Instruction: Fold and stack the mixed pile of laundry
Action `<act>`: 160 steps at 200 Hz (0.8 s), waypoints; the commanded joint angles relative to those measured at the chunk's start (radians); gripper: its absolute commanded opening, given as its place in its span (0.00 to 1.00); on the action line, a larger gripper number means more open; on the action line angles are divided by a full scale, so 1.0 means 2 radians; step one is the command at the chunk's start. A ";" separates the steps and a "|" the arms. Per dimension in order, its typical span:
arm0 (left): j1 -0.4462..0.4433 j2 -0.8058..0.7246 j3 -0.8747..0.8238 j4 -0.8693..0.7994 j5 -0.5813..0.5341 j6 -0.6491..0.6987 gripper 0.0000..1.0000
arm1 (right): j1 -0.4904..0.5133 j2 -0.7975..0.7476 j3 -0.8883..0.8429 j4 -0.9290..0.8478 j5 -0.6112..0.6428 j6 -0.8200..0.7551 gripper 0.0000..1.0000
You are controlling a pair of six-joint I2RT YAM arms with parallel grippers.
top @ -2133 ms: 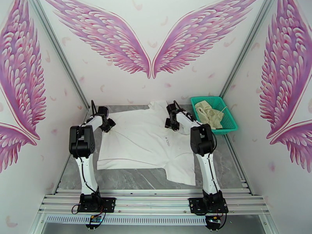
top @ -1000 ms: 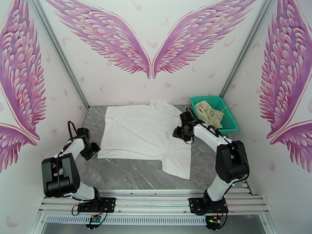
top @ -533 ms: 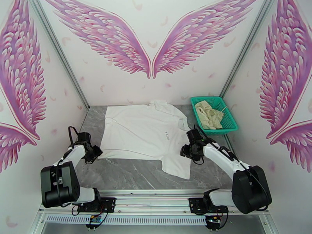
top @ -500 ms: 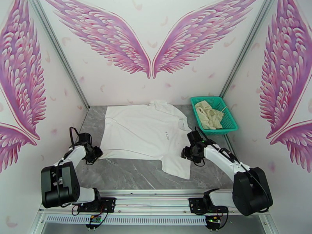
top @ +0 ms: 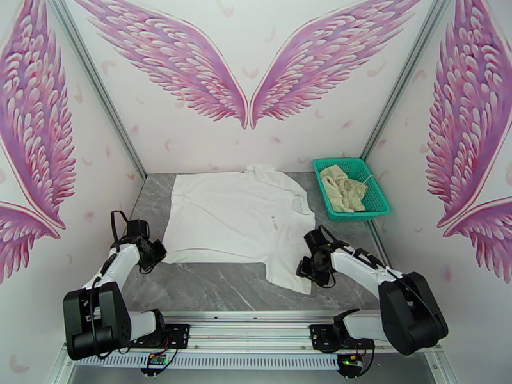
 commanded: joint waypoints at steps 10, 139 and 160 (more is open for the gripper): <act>-0.006 -0.021 0.003 -0.022 -0.024 0.007 0.00 | 0.009 -0.019 -0.016 -0.010 -0.010 0.027 0.24; -0.005 -0.090 -0.037 -0.044 -0.127 -0.082 0.72 | -0.001 -0.159 0.041 -0.216 0.048 0.013 0.52; -0.006 -0.083 -0.045 -0.038 -0.112 -0.084 0.73 | -0.002 -0.166 0.041 -0.216 0.041 0.023 0.56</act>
